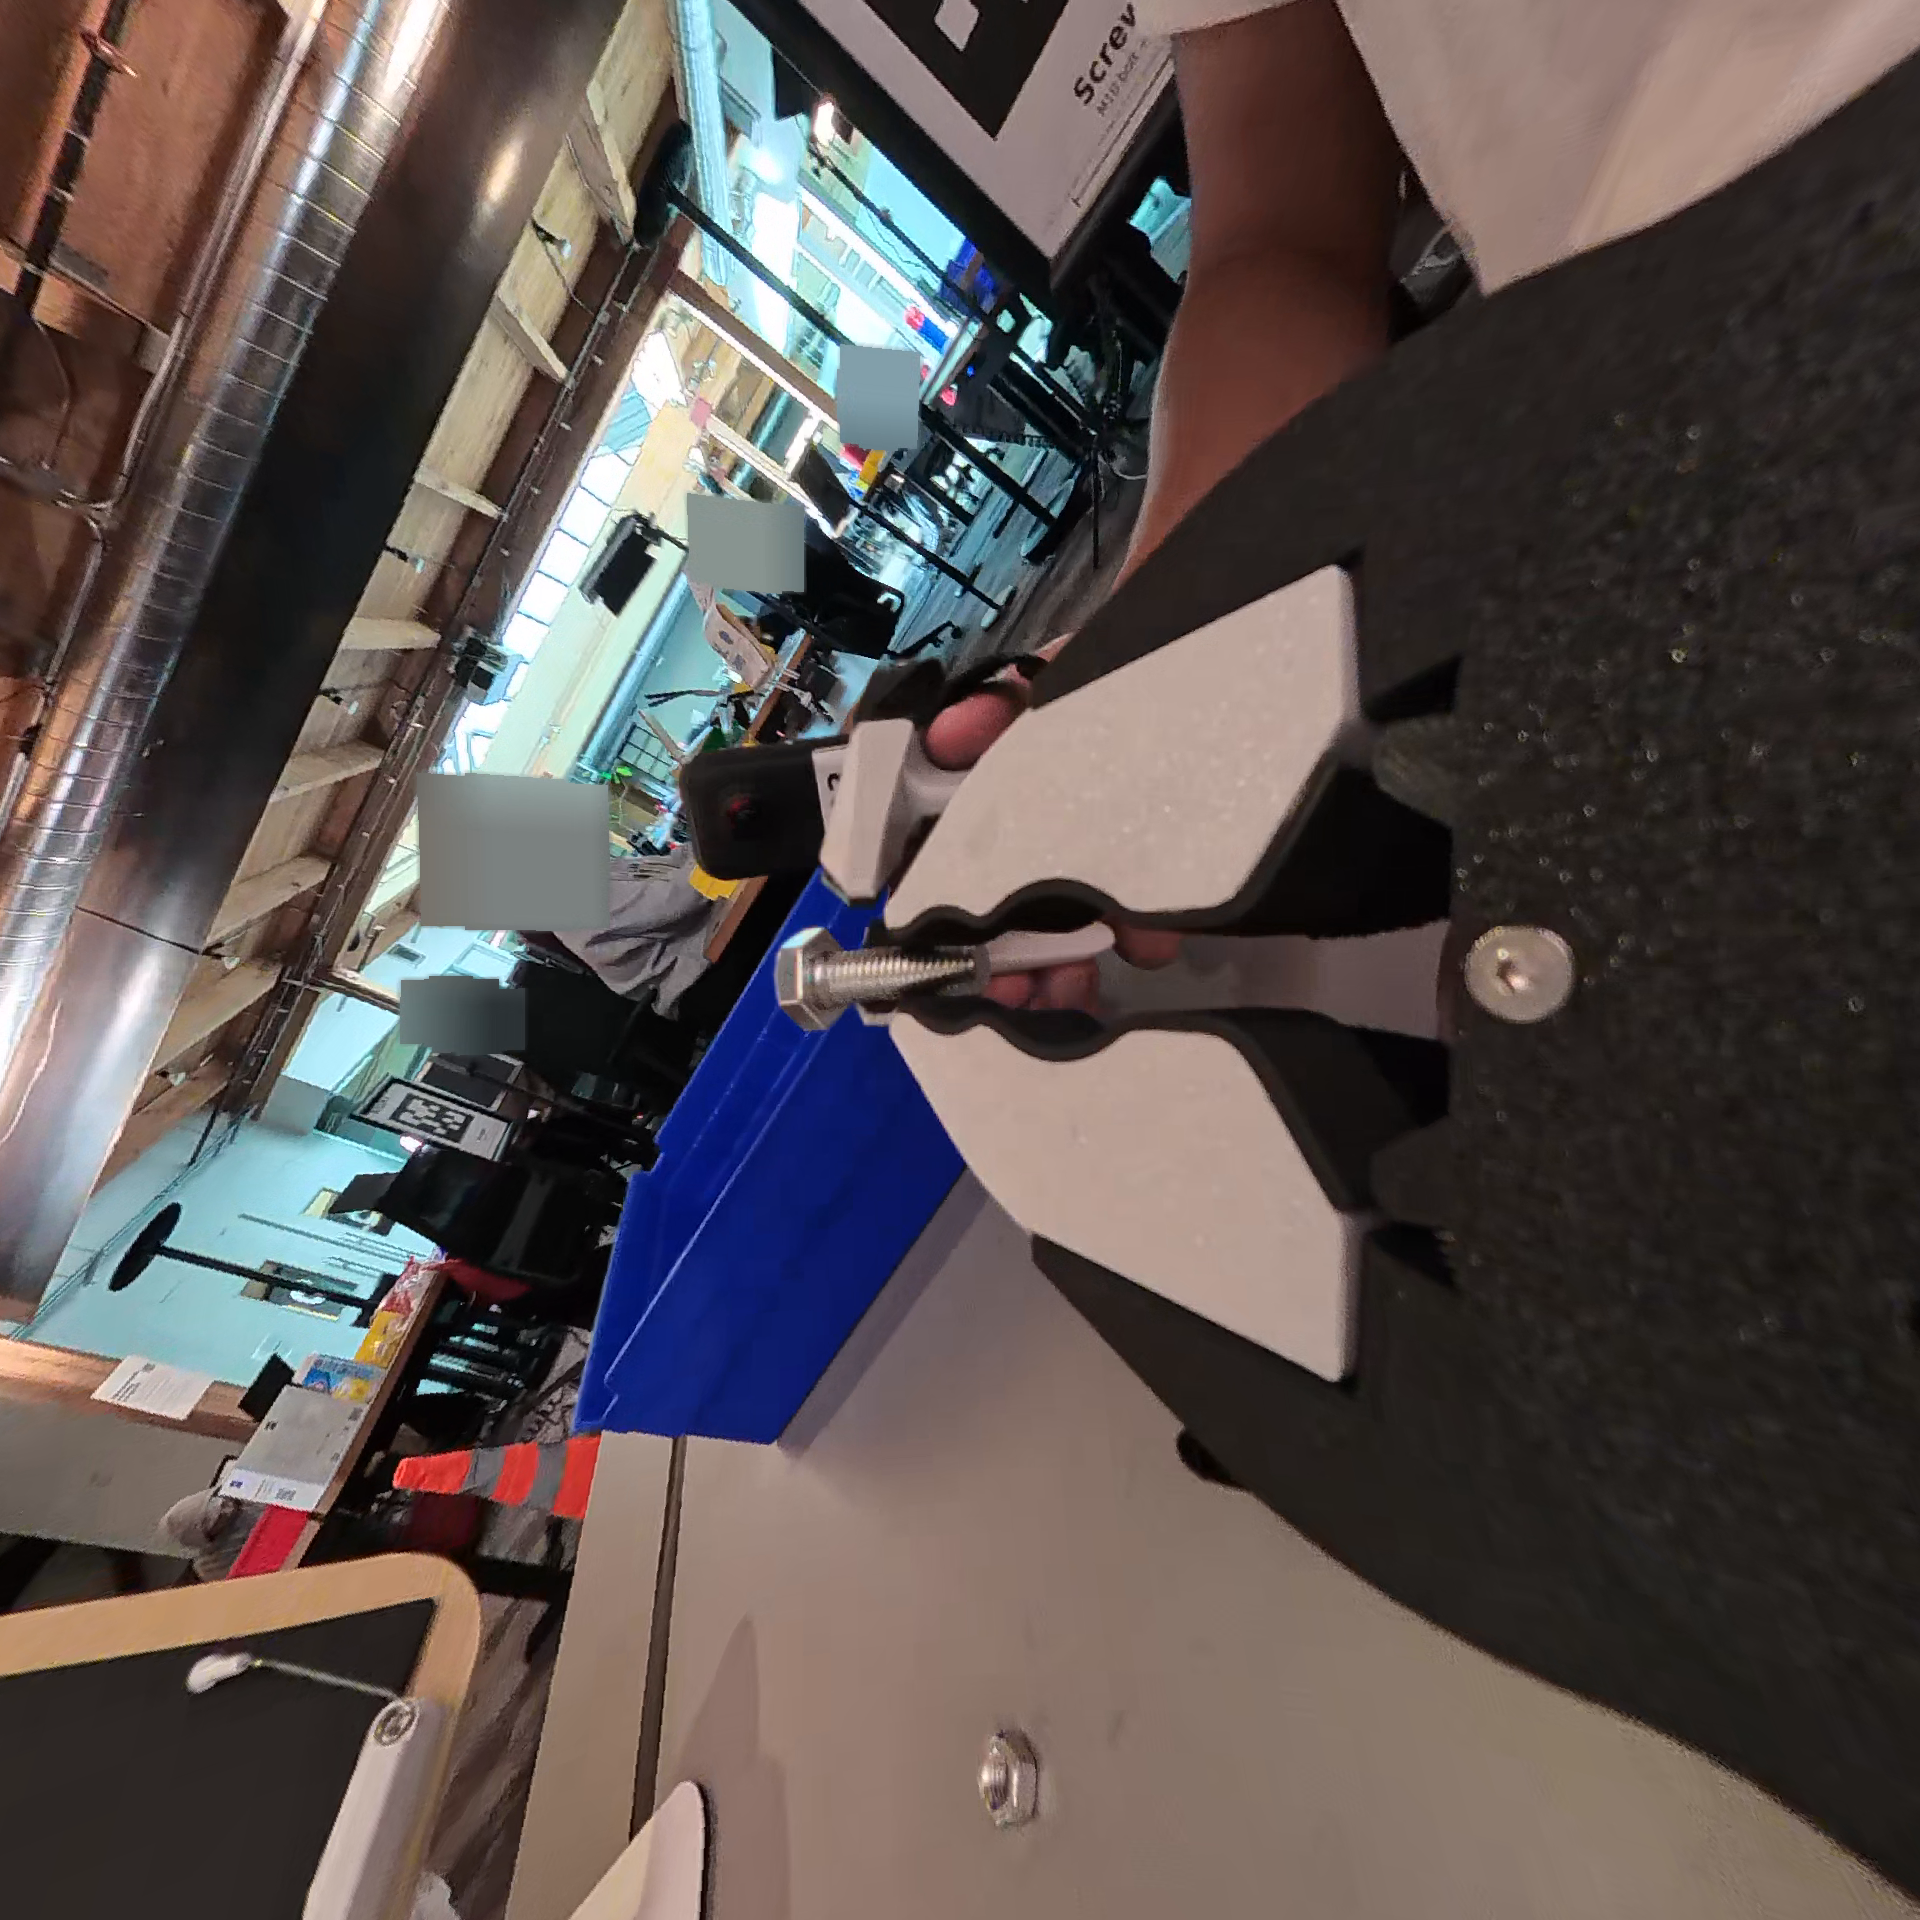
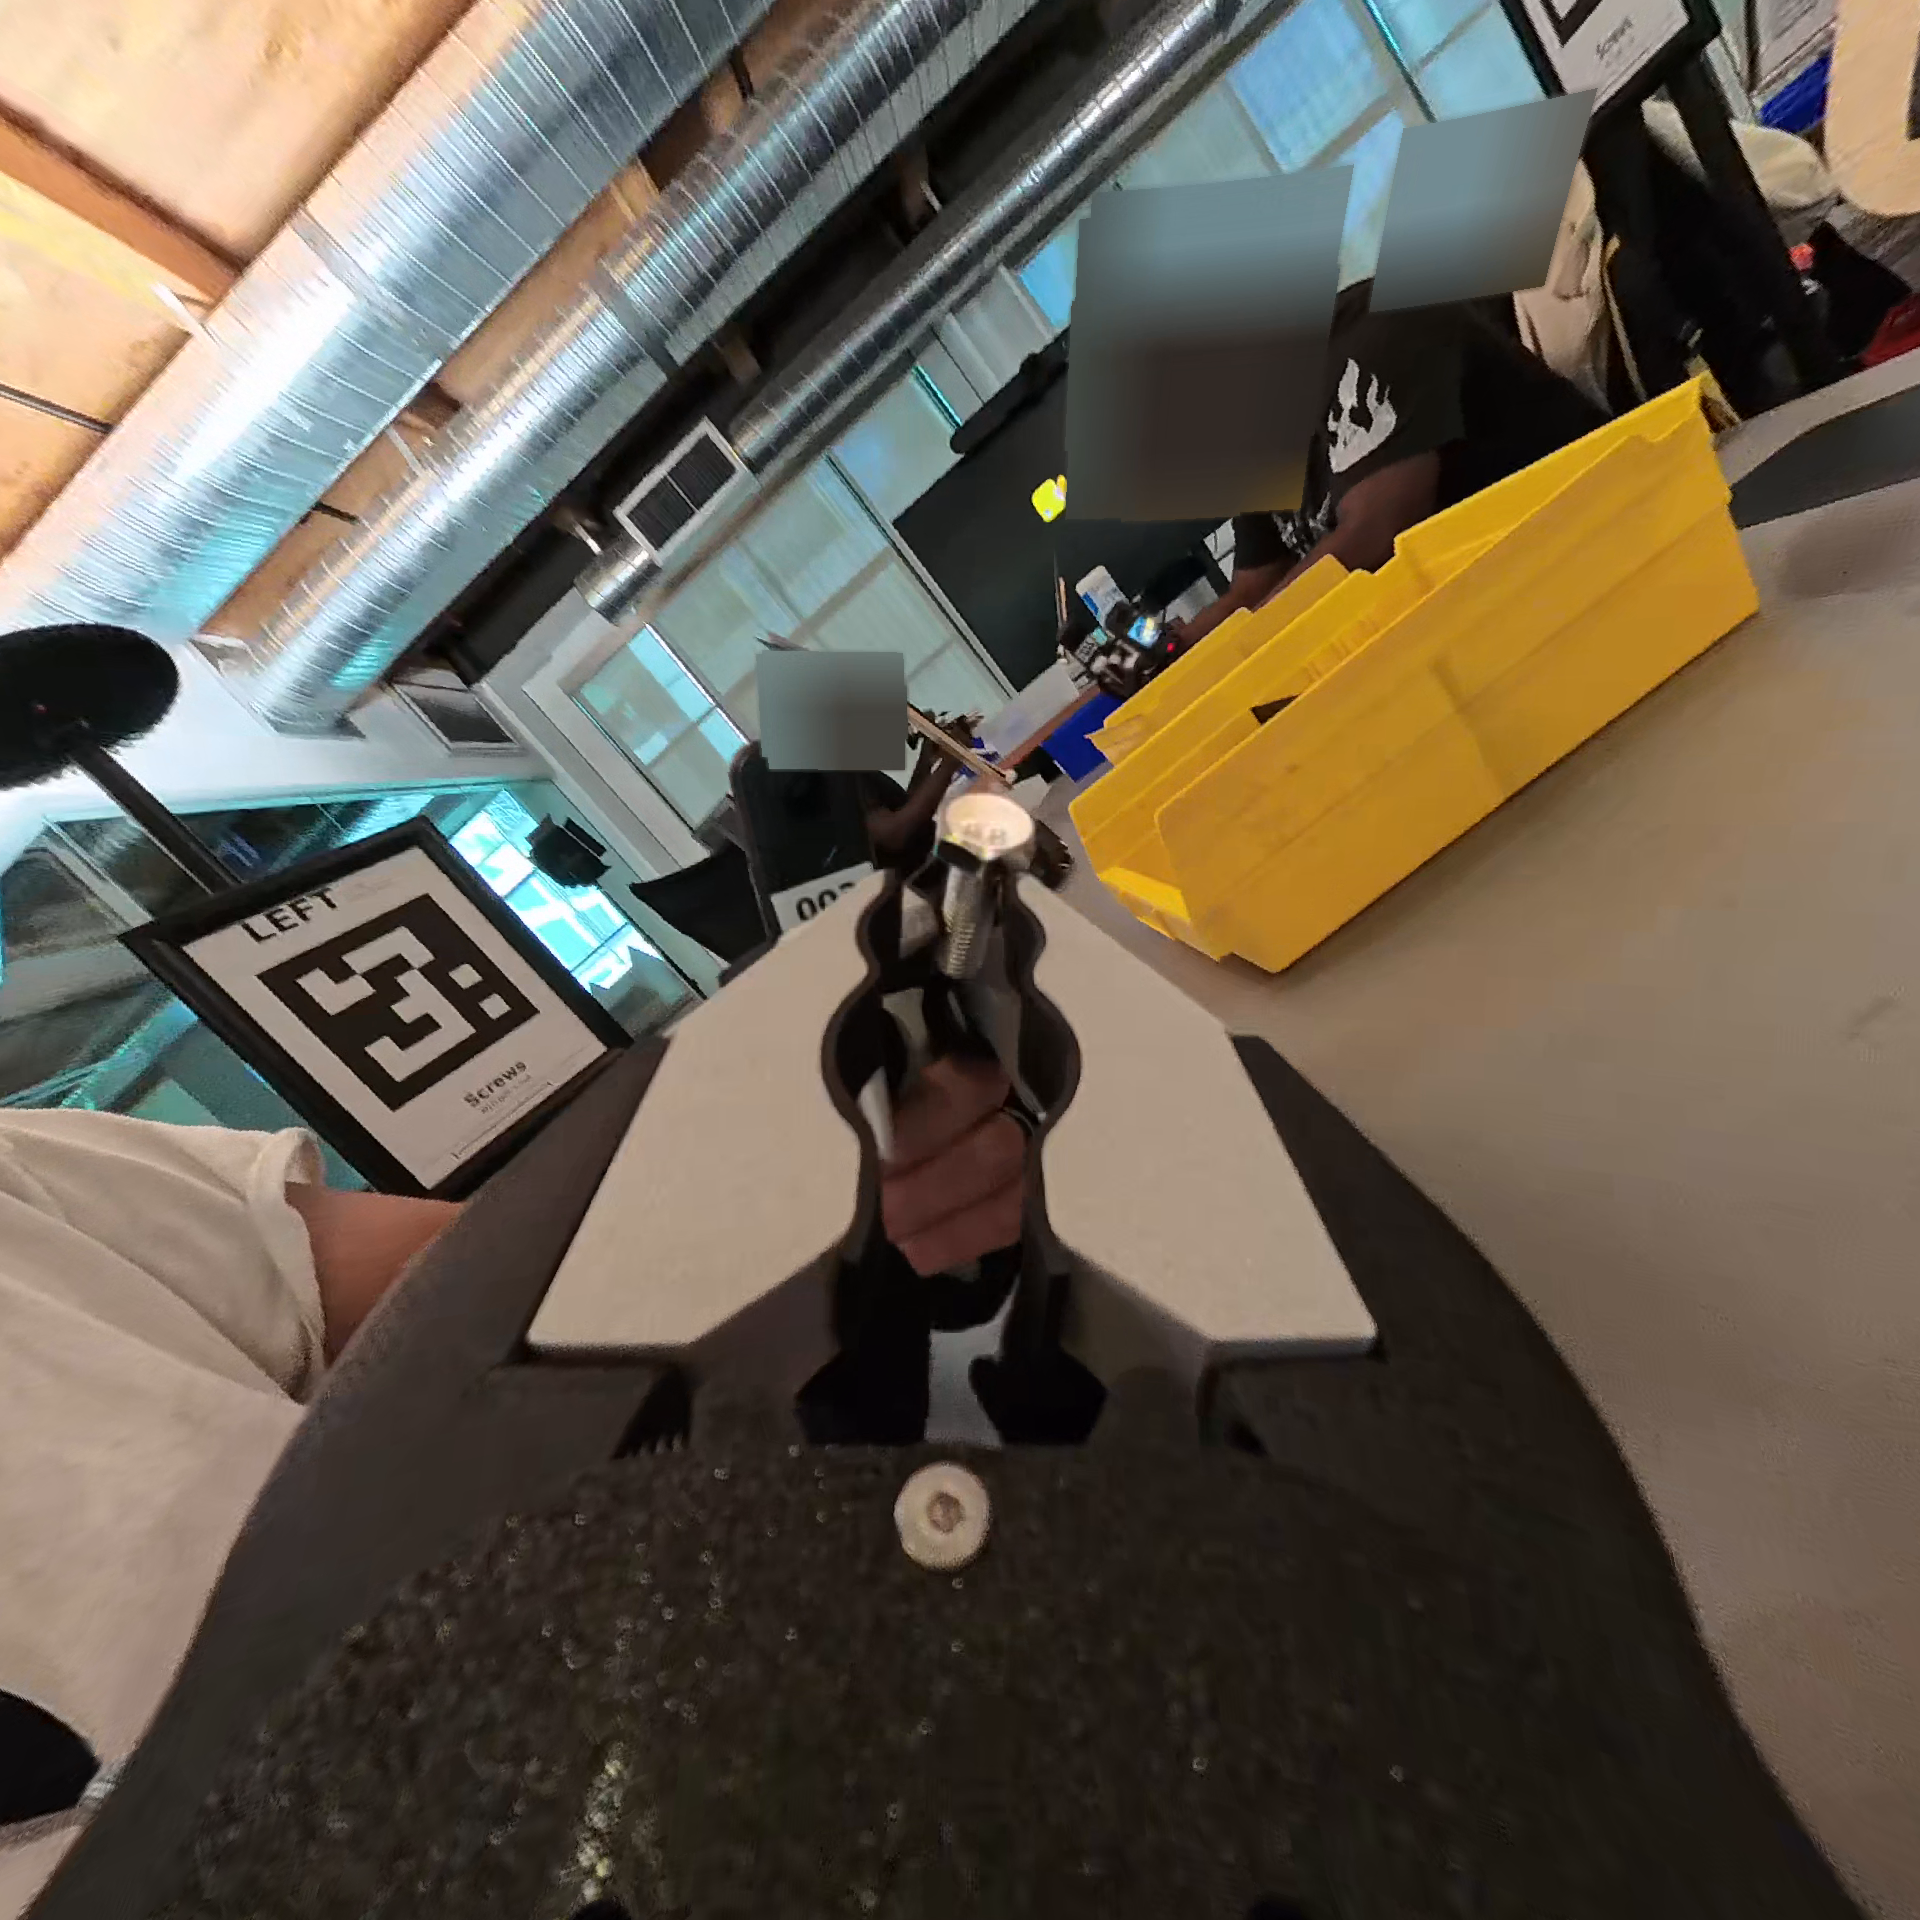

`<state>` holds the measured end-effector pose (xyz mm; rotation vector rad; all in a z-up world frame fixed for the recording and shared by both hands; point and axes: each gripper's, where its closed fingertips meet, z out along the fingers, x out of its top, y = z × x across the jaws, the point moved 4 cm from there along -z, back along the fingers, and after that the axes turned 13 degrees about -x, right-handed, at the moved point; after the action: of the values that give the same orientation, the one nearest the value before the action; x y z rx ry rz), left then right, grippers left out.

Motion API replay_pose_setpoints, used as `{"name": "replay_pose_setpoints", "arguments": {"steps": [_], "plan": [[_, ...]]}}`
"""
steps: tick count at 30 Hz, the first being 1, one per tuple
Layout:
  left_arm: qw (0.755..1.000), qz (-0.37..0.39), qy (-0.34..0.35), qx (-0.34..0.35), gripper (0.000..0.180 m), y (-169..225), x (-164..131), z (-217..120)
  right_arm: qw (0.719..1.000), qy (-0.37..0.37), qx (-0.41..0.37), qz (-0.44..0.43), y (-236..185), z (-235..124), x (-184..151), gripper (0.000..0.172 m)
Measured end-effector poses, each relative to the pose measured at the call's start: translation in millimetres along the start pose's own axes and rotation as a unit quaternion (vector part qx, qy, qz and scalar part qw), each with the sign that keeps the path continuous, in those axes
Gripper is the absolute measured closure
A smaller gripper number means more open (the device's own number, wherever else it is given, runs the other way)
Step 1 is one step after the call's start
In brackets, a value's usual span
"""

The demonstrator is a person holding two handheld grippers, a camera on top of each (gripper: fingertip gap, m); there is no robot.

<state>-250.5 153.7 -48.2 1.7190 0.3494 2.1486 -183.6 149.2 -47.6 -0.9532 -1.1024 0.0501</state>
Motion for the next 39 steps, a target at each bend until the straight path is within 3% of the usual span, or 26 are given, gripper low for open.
{"name": "replay_pose_setpoints", "arguments": {"steps": [6, 8, 9, 11, 14, 15, 19, 28, 39], "plan": [[1.000, 0.029, 0.002, -0.005, 0.171, 0, -7, 12, 0.998, 0.007, -0.027, -0.049, 3, -3, 4, 0.164], [0.998, 0.047, -0.043, 0.000, 0.166, -4, -12, 11, 0.989, -0.012, -0.073, -0.130, 8, -4, 4, 0.163], [0.995, 0.062, -0.079, 0.003, 0.153, -7, -15, 9, 0.976, -0.012, -0.105, -0.190, 11, -5, 5, 0.163], [0.986, 0.102, -0.127, 0.037, 0.134, -17, -15, 0, 0.914, -0.023, -0.185, -0.359, 18, -10, 7, 0.163], [0.967, 0.182, -0.172, 0.056, 0.134, -23, -12, -14, 0.754, -0.048, -0.266, -0.599, 24, -12, 1, 0.163], [0.960, 0.200, -0.189, 0.057, 0.137, -25, -14, -16, 0.716, -0.048, -0.276, -0.639, 24, -11, -2, 0.163], [0.958, 0.186, -0.213, 0.049, 0.141, -24, -19, -17, 0.659, -0.069, -0.274, -0.697, 25, -6, -18, 0.162], [0.958, 0.155, -0.236, 0.050, 0.152, -25, -27, -12, 0.658, -0.092, -0.253, -0.704, 22, 1, -34, 0.163], [0.951, 0.172, -0.255, 0.036, 0.158, -25, -32, -13, 0.670, -0.109, -0.239, -0.694, 22, 2, -41, 0.163]]}}
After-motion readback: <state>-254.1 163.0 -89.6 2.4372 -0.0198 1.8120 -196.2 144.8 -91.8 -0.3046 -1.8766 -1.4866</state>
